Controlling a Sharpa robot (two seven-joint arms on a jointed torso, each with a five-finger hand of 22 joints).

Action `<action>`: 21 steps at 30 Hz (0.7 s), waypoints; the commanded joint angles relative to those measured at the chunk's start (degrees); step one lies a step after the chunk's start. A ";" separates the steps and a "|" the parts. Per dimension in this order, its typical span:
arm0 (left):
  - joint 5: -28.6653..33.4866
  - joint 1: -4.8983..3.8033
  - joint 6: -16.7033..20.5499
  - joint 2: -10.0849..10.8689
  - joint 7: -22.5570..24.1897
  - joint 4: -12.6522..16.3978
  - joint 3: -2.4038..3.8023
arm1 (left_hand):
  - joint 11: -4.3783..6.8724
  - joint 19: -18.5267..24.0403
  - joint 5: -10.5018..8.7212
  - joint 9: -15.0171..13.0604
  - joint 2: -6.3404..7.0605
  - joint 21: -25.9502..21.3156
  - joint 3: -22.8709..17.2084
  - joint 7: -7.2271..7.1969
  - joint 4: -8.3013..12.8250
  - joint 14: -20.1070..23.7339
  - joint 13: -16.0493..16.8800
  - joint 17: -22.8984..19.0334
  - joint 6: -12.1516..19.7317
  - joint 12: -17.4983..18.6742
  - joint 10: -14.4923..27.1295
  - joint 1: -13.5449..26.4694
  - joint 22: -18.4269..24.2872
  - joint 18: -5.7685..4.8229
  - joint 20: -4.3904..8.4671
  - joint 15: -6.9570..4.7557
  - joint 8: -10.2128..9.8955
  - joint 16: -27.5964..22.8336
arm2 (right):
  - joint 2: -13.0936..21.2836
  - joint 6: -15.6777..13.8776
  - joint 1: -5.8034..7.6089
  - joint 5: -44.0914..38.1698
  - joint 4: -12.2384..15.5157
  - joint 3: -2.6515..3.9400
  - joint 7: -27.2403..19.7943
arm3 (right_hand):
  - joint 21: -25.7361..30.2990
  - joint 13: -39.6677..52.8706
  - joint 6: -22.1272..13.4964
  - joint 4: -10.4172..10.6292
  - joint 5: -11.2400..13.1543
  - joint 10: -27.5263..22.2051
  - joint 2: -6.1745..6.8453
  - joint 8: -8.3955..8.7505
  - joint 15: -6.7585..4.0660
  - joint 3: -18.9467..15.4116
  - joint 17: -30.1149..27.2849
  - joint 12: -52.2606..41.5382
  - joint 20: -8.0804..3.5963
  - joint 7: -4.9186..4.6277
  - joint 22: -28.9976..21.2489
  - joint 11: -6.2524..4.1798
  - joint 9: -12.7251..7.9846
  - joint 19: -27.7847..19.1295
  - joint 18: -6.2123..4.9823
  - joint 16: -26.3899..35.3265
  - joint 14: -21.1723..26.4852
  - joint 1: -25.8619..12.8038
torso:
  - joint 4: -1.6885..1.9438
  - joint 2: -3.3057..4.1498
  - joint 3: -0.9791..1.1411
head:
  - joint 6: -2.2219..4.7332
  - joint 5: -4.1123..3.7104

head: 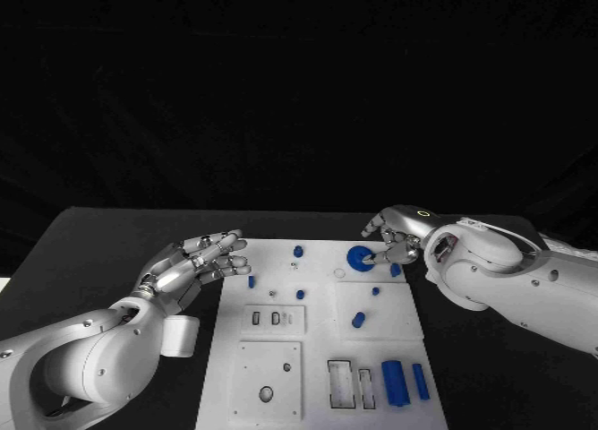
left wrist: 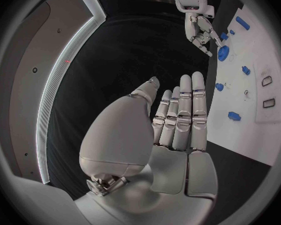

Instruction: Assemble the parts on the task board

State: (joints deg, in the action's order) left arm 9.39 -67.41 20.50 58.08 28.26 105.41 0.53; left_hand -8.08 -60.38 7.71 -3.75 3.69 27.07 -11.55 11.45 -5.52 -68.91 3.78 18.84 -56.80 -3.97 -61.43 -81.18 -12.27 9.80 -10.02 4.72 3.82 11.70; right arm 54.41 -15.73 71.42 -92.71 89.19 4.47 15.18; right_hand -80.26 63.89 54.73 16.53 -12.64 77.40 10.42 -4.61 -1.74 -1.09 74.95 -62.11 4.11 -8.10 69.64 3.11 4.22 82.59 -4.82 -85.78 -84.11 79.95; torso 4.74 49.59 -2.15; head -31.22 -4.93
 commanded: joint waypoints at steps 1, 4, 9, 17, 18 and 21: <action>0.09 -0.08 -1.26 -0.10 0.16 -0.11 0.04 | -0.35 0.53 -0.32 0.06 0.02 -0.23 -0.06 0.17 0.32 0.36 -0.04 0.09 0.14 0.37 0.25 0.31 0.10 0.38 -0.06 -0.11 -0.19 -0.40 | -0.46 3.34 -0.37 -0.46 -0.40 0.01 0.87 | -0.30 1.97 0.28 -0.07 -0.13 0.93 -0.17 -0.36 0.24 0.01 7.66 -1.88 0.20 0.06 0.35 -0.19 0.13 0.11 0.87 -0.39 -4.41 0.93 | 0.12 -0.01 -0.06 | -0.06 0.05; 0.09 -0.08 -1.25 -0.12 0.13 -0.18 0.04 | -0.35 0.57 -0.32 0.06 0.00 -0.23 -0.09 0.16 0.36 0.37 -0.04 0.12 0.14 0.35 0.26 0.29 0.10 0.38 -0.08 -0.10 -0.17 -0.44 | -0.86 4.08 -0.71 -1.21 -0.76 0.01 0.78 | -0.57 5.34 0.51 -0.05 0.02 2.18 -0.27 -0.60 0.24 -0.04 8.16 -5.22 0.19 0.10 0.82 -0.22 0.17 0.24 0.95 -0.66 -4.49 0.95 | 0.13 -0.01 -0.11 | -0.12 0.07; 0.09 -0.08 -1.21 -0.12 0.08 -0.23 0.04 | -0.35 0.57 -0.32 0.06 0.00 -0.23 -0.09 0.16 0.36 0.37 -0.04 0.12 0.14 0.35 0.26 0.29 0.10 0.38 -0.08 -0.10 -0.17 -0.44 | -1.16 4.61 -1.03 -1.81 -0.80 0.01 0.54 | -0.93 9.13 1.03 -0.13 0.05 3.69 -0.61 -1.00 0.21 0.03 8.83 -9.07 0.18 0.20 1.44 -0.26 0.25 0.44 1.06 -1.01 -4.62 0.88 | 0.10 0.00 -0.11 | -0.18 0.15; 0.09 -0.08 -1.19 -0.10 -0.01 -0.32 0.04 | -0.35 0.57 -0.32 0.06 0.00 -0.23 -0.09 0.16 0.36 0.37 -0.04 0.12 0.14 0.35 0.26 0.29 0.10 0.38 -0.08 -0.10 -0.17 -0.44 | -1.32 4.08 -1.17 -2.02 -0.72 0.01 0.15 | -1.50 13.28 2.21 -0.44 -0.60 5.43 -1.92 -1.71 0.06 0.77 9.79 -13.29 0.07 0.46 2.45 -0.48 0.39 0.79 1.24 -1.52 -4.81 1.21 | 0.11 -0.01 -0.11 | -0.27 0.19; 0.09 -0.08 -1.20 -0.10 -0.02 -0.33 0.04 | -0.35 0.57 -0.32 0.06 0.00 -0.23 -0.09 0.16 0.36 0.37 -0.04 0.12 0.14 0.35 0.26 0.29 0.10 0.38 -0.08 -0.10 -0.17 -0.44 | -1.34 3.89 -1.18 -2.03 -0.72 0.01 0.13 | -1.55 13.44 2.31 -0.47 -0.61 5.48 -2.09 -1.75 0.05 0.86 9.88 -13.43 0.06 0.48 2.56 -0.49 0.39 0.83 1.25 -1.57 -4.82 1.25 | 0.11 -0.01 -0.10 | -0.30 0.18; 0.09 -0.08 -1.21 -0.12 -0.08 -0.36 0.04 | -0.35 0.57 -0.32 0.06 0.00 -0.23 -0.09 0.16 0.36 0.37 -0.04 0.12 0.14 0.35 0.26 0.29 0.10 0.38 -0.08 -0.10 -0.17 -0.44 | -1.37 3.44 -1.19 -2.04 -0.73 0.01 0.11 | -1.72 13.85 2.51 -0.65 0.32 5.54 -2.89 -1.82 0.02 1.32 10.25 -13.74 0.02 0.50 2.87 -0.51 0.37 0.93 1.31 -1.76 -4.90 1.44 | 0.16 0.03 -0.11 | -0.33 0.16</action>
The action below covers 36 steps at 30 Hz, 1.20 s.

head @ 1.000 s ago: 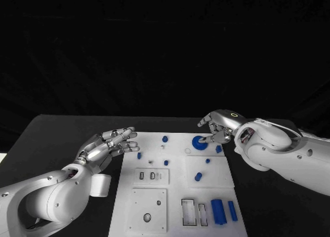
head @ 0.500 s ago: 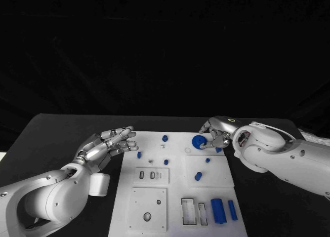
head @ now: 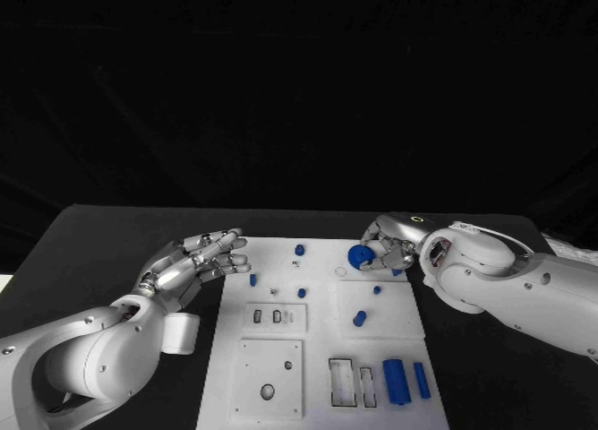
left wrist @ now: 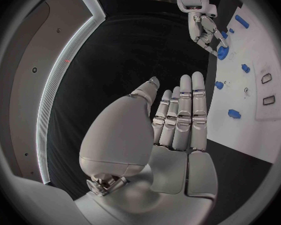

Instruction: Assemble the parts on the task board

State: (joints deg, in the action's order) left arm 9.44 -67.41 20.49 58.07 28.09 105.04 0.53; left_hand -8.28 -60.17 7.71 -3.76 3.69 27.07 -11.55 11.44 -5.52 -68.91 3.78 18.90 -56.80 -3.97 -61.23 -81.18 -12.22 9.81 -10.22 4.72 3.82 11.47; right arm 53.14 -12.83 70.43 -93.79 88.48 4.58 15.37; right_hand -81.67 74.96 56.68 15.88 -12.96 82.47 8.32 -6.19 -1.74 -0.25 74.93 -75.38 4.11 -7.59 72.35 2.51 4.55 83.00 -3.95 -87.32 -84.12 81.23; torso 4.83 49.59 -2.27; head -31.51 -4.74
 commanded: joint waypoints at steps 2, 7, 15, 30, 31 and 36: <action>0.04 -0.08 -1.20 -0.12 0.05 -0.03 0.04 | -0.14 0.39 -0.32 0.06 -0.01 -0.22 -0.14 0.16 0.42 0.39 -0.03 0.08 0.15 0.34 0.06 0.26 0.05 0.39 0.12 -0.10 -0.17 -0.24 | -0.10 0.34 -0.20 -0.96 -0.07 -0.09 -0.10 | -0.42 3.35 0.87 -0.24 1.42 0.69 -1.37 -0.36 0.00 0.90 10.43 -0.99 0.00 0.03 0.34 0.05 0.05 0.57 0.48 -0.31 -4.92 0.40 | 0.07 0.03 0.02 | -0.07 -0.07; 0.04 -0.08 -1.23 -0.16 -0.01 -0.10 0.04 | -0.14 0.40 -0.31 0.06 -0.02 -0.22 -0.15 0.16 0.43 0.39 -0.03 0.09 0.16 0.33 0.07 0.25 0.05 0.39 0.12 -0.10 -0.17 -0.26 | -0.11 -0.24 -0.21 -0.96 -0.07 -0.09 -0.38 | -0.70 4.68 2.31 -1.11 4.75 1.26 -3.02 -0.91 -0.17 3.15 10.82 -2.22 -0.13 0.28 0.85 -0.18 0.17 0.73 0.56 -0.51 -4.99 1.61 | 0.02 0.01 0.01 | -0.11 -0.14; 0.04 -0.08 -1.30 -0.20 -0.12 -0.08 0.04 | -0.14 0.40 -0.31 0.06 -0.02 -0.22 -0.15 0.16 0.43 0.39 -0.03 0.09 0.16 0.33 0.07 0.25 0.05 0.39 0.12 -0.10 -0.17 -0.26 | -0.22 -0.42 -0.21 -0.98 0.03 -0.09 -0.74 | -1.04 5.65 4.67 -2.45 7.63 1.68 -4.87 -1.50 -0.72 7.63 11.38 -2.97 -0.58 0.98 1.53 -0.80 0.32 0.93 0.68 -0.78 -5.09 3.41 | 0.04 0.02 -0.02 | -0.25 -0.20; 0.04 -0.08 -1.33 -0.21 -0.33 -0.06 0.04 | -0.15 0.48 -0.31 0.06 0.03 -0.19 -0.23 0.17 0.61 0.43 -0.03 0.16 0.22 0.32 0.12 0.13 0.04 0.42 0.10 -0.10 -0.17 -0.36 | -0.37 0.74 -0.21 -1.06 0.04 -0.09 -0.60 | -1.46 6.37 6.59 -3.67 7.14 2.09 -5.21 -1.55 -1.22 11.15 12.05 -3.49 -1.05 1.55 2.40 -1.27 0.37 1.22 0.84 -1.11 -5.23 3.38 | 0.12 0.02 -0.08 | -0.49 -0.38; 0.04 -0.08 -1.32 -0.22 -0.35 -0.06 0.04 | -0.15 0.48 -0.31 0.06 0.03 -0.19 -0.23 0.17 0.61 0.43 -0.03 0.16 0.22 0.32 0.12 0.13 0.04 0.42 0.10 -0.10 -0.17 -0.36 | -0.38 0.84 -0.21 -1.06 0.04 -0.09 -0.60 | -1.49 6.40 6.73 -3.74 7.04 2.11 -5.27 -1.56 -1.26 11.38 12.08 -3.50 -1.08 1.60 2.46 -1.31 0.39 1.24 0.86 -1.13 -5.24 3.35 | 0.11 0.02 -0.07 | -0.53 -0.36; 0.04 -0.08 -1.28 -0.23 -0.41 -0.05 0.04 | -0.16 0.50 -0.31 0.07 0.03 -0.17 -0.28 0.19 0.71 0.44 -0.03 0.19 0.27 0.32 0.17 0.05 0.04 0.43 0.10 -0.10 -0.18 -0.41 | -0.41 1.37 -0.21 -1.01 0.04 -0.09 -0.69 | -1.61 6.55 7.42 -4.12 6.76 2.22 -5.53 -1.66 -1.46 12.42 12.26 -3.58 -1.24 1.86 2.70 -1.51 0.47 1.32 0.90 -1.22 -5.28 3.16 | 0.12 0.01 -0.06 | -0.56 -0.34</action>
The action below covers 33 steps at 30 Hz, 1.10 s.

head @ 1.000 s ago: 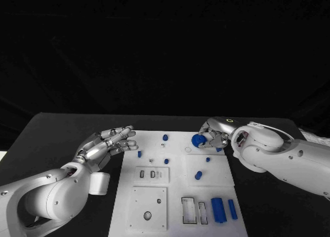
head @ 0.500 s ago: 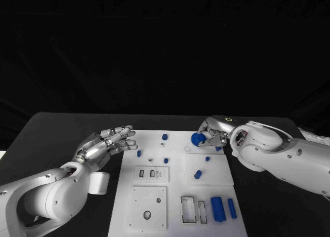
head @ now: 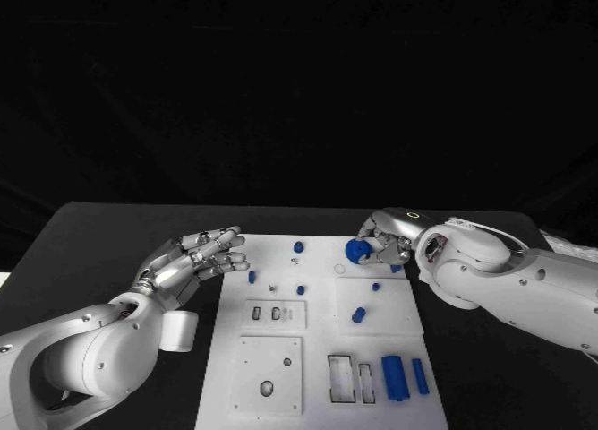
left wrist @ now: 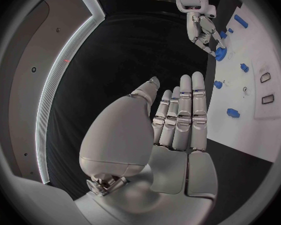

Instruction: Assemble the parts on the task board

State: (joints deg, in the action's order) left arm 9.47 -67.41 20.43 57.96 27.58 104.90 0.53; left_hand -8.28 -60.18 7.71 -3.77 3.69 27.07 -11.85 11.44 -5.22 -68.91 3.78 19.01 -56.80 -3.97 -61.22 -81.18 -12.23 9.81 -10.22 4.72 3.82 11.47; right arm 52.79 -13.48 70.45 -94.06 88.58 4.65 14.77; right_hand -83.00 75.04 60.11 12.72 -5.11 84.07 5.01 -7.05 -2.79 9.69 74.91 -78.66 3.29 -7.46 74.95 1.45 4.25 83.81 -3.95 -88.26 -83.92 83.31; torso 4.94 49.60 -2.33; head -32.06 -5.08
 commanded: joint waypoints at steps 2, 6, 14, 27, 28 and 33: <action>0.01 -0.08 -1.26 -0.12 0.04 0.09 0.04 | -0.16 0.51 -0.31 0.07 0.03 -0.17 0.02 0.19 0.41 0.44 -0.03 0.08 0.27 0.32 0.17 0.05 0.05 0.42 0.09 -0.10 -0.18 -0.41 | -0.05 2.37 -0.23 -0.70 -0.05 -0.16 -0.11 | -0.30 6.48 4.22 -1.10 -1.15 0.64 -2.31 -0.82 -0.48 2.85 12.31 -0.28 -0.48 1.82 0.15 -0.53 0.81 0.51 0.91 -0.29 -5.48 0.98 | 0.01 -0.01 0.00 | -0.01 -0.01; 0.02 -0.08 -1.31 -0.14 -0.07 0.11 0.04 | -0.17 0.52 -0.31 0.08 0.03 -0.16 0.00 0.20 0.44 0.44 -0.03 0.10 0.29 0.33 0.19 0.03 0.04 0.43 0.09 -0.10 -0.19 -0.43 | -0.02 3.14 -0.23 -0.47 -0.02 -0.16 -0.10 | -0.39 6.48 4.48 -1.22 -1.07 0.66 -2.62 -0.77 -0.58 3.56 12.41 -0.19 -0.60 1.92 0.35 -0.63 0.83 0.58 0.95 -0.34 -5.49 0.58 | 0.05 0.00 0.01 | -0.05 -0.01; 0.03 -0.08 -1.34 -0.17 -0.19 0.11 0.04 | -0.19 0.56 -0.30 0.08 0.02 -0.14 -0.07 0.22 0.54 0.47 -0.04 0.14 0.38 0.34 0.28 -0.02 0.04 0.43 0.08 -0.09 -0.20 -0.50 | 0.03 3.88 -0.22 0.06 -0.04 -0.16 -0.25 | -0.47 6.61 5.09 -1.80 -1.05 0.78 -2.86 -0.85 -0.75 4.62 12.49 -0.23 -0.74 2.20 0.53 -0.84 0.94 0.63 0.99 -0.38 -5.51 0.30 | 0.02 0.00 0.02 | -0.09 -0.07; 0.04 -0.08 -1.26 -0.19 -0.30 0.15 0.04 | -0.23 0.66 -0.29 0.08 -0.05 -0.04 -0.32 0.27 0.85 0.48 -0.05 0.27 0.52 0.35 0.47 -0.24 -0.01 0.46 0.07 -0.07 -0.20 -0.66 | 0.25 3.67 -0.14 0.20 0.20 -0.15 -0.23 | -0.61 6.71 5.99 -2.65 -1.49 0.91 -3.32 -1.09 -1.01 6.12 12.61 -0.16 -0.98 2.62 0.84 -1.21 1.19 0.72 1.04 -0.43 -5.53 -0.26 | 0.04 -0.01 0.00 | -0.08 -0.16; 0.04 -0.08 -1.26 -0.19 -0.31 0.16 0.04 | -0.24 0.66 -0.28 0.08 -0.05 -0.03 -0.34 0.27 0.88 0.48 -0.05 0.28 0.54 0.35 0.48 -0.26 -0.01 0.46 0.07 -0.07 -0.20 -0.68 | 0.28 3.68 -0.13 0.24 0.23 -0.15 -0.23 | -0.61 6.72 6.01 -2.66 -1.51 0.92 -3.33 -1.09 -1.02 6.15 12.61 -0.17 -0.99 2.62 0.84 -1.22 1.19 0.72 1.04 -0.43 -5.53 -0.29 | 0.04 -0.01 0.00 | -0.08 -0.16; 0.04 -0.08 -1.22 -0.19 -0.39 0.17 0.04 | -0.26 0.70 -0.27 0.09 -0.07 0.03 -0.45 0.31 1.02 0.49 -0.06 0.33 0.59 0.35 0.55 -0.36 -0.04 0.47 0.07 -0.07 -0.20 -0.74 | 0.53 3.96 -0.02 1.00 0.40 -0.14 -0.25 | -0.67 6.77 6.15 -2.74 -1.70 0.97 -3.42 -1.13 -1.06 6.43 12.68 -0.19 -1.04 2.68 0.98 -1.28 1.24 0.77 1.07 -0.46 -5.55 -0.60 | 0.03 -0.02 0.01 | -0.04 -0.13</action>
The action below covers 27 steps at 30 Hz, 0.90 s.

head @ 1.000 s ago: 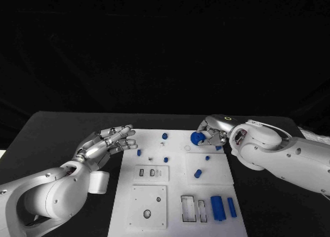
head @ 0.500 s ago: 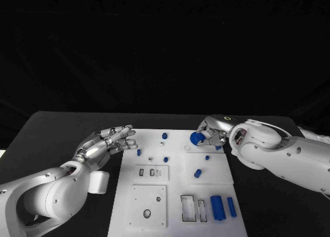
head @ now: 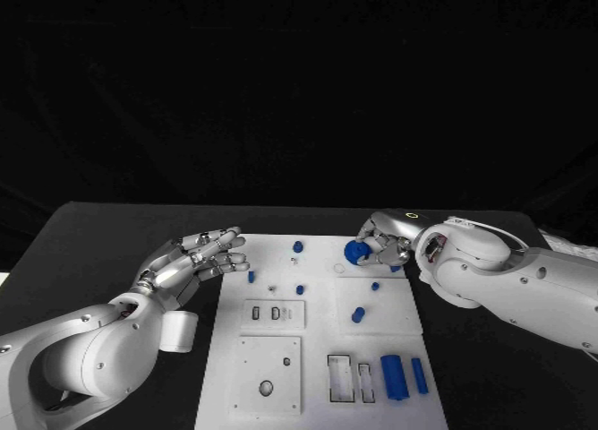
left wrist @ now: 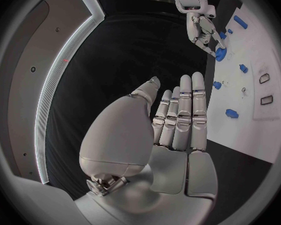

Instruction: Assemble the parts on the task board

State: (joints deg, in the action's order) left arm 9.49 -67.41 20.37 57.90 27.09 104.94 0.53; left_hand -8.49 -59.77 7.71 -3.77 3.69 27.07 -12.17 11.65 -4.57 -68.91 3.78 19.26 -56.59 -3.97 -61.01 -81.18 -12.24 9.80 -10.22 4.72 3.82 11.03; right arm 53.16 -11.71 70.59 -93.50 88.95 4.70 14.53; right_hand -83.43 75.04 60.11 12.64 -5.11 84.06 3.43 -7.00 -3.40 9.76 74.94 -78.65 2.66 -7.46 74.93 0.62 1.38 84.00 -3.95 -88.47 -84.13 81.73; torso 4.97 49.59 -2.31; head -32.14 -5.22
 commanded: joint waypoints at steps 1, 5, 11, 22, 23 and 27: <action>0.01 -0.08 -1.15 -0.12 0.09 0.14 0.04 | -0.05 0.29 -0.27 0.09 -0.07 0.03 -0.13 0.10 0.37 0.49 -0.06 0.08 0.38 0.35 0.35 -0.36 -0.03 0.48 0.07 -0.07 -0.20 -0.31 | 0.21 2.26 -0.13 0.52 0.07 -0.19 0.00 | -0.25 6.77 6.16 -2.67 -1.72 0.99 -1.86 -1.18 -0.46 6.39 12.66 -0.20 -0.42 2.69 1.02 -0.45 4.11 0.59 1.07 -0.26 -5.34 0.94 | 0.03 -0.01 -0.01 | 0.05 0.01; 0.01 -0.08 -1.11 -0.10 0.05 0.19 0.04 | -0.07 0.32 -0.27 0.09 -0.07 0.08 -0.22 0.13 0.50 0.48 -0.06 0.13 0.44 0.35 0.41 -0.44 -0.06 0.48 0.07 -0.07 -0.21 -0.36 | 0.46 2.52 -0.02 0.79 0.26 -0.19 -0.04 | -0.28 6.81 6.30 -2.77 -1.84 1.04 -2.02 -1.22 -0.50 6.74 12.76 -0.21 -0.46 2.77 1.10 -0.51 4.17 0.62 1.09 -0.31 -5.36 0.68 | -0.01 0.01 -0.04 | 0.06 -0.07; 0.02 -0.07 -1.06 -0.15 0.01 0.17 0.04 | -0.08 0.34 -0.27 0.09 -0.08 0.13 -0.31 0.15 0.60 0.47 -0.06 0.17 0.49 0.36 0.48 -0.50 -0.08 0.49 0.07 -0.07 -0.21 -0.41 | 0.74 2.27 0.14 1.18 0.70 -0.17 -0.23 | -0.29 6.80 6.45 -2.87 -1.90 1.05 -2.15 -1.27 -0.55 7.05 12.72 -0.14 -0.50 2.85 1.12 -0.58 4.23 0.62 1.09 -0.29 -5.35 0.44 | 0.01 -0.04 0.04 | 0.04 -0.09; 0.02 -0.07 -1.06 -0.38 0.01 0.09 0.03 | -0.10 0.37 -0.26 0.09 -0.09 0.17 -0.39 0.17 0.70 0.47 -0.07 0.20 0.54 0.36 0.54 -0.55 -0.10 0.49 0.07 -0.06 -0.21 -0.46 | 1.02 -0.37 0.58 0.90 2.43 -0.05 -0.87 | -0.32 6.81 6.54 -2.99 -1.96 1.07 -2.27 -1.30 -0.59 7.35 12.78 -0.12 -0.53 2.92 1.19 -0.63 4.27 0.64 1.11 -0.32 -5.37 0.30 | -0.02 -0.02 -0.01 | 0.24 -0.21; 0.02 -0.07 -1.06 -0.39 0.01 0.09 0.03 | -0.10 0.37 -0.26 0.09 -0.09 0.17 -0.39 0.17 0.70 0.47 -0.07 0.20 0.54 0.36 0.54 -0.55 -0.10 0.49 0.07 -0.06 -0.21 -0.46 | 1.01 -0.56 0.60 0.71 2.59 -0.05 -0.87 | -0.33 6.79 6.54 -3.04 -1.98 1.07 -2.27 -1.30 -0.60 7.41 12.82 -0.09 -0.54 2.93 1.21 -0.65 4.28 0.65 1.11 -0.34 -5.37 0.29 | 0.01 0.00 0.00 | 0.26 -0.22; 0.02 -0.07 -1.06 -0.40 -0.01 0.08 0.03 | -0.10 0.37 -0.26 0.09 -0.09 0.17 -0.39 0.17 0.70 0.47 -0.07 0.20 0.54 0.36 0.54 -0.55 -0.10 0.49 0.07 -0.06 -0.21 -0.46 | 0.97 -1.61 0.64 0.14 3.42 -0.04 -1.04 | -0.34 6.78 6.54 -3.10 -2.00 1.06 -2.28 -1.29 -0.61 7.50 12.87 -0.05 -0.55 2.94 1.24 -0.67 4.28 0.66 1.12 -0.36 -5.39 0.27 | 0.04 0.08 0.01 | 0.28 -0.18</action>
State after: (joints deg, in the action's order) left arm 9.51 -67.41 20.38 57.61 26.87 104.94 0.52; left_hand -8.70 -59.77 7.71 -3.77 3.69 27.07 -12.54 11.85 -4.20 -68.91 3.79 19.38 -56.39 -3.97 -60.81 -81.18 -12.24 9.80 -10.22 4.72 3.82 10.81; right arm 54.17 -11.87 71.19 -92.30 92.01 4.63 14.13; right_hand -83.43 75.08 60.53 10.83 -6.94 84.05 2.30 -6.54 -3.60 14.61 74.92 -78.86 2.66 -7.26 74.91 0.21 1.38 84.00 -3.96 -88.44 -83.91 80.92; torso 4.97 49.59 -2.30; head -31.88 -5.43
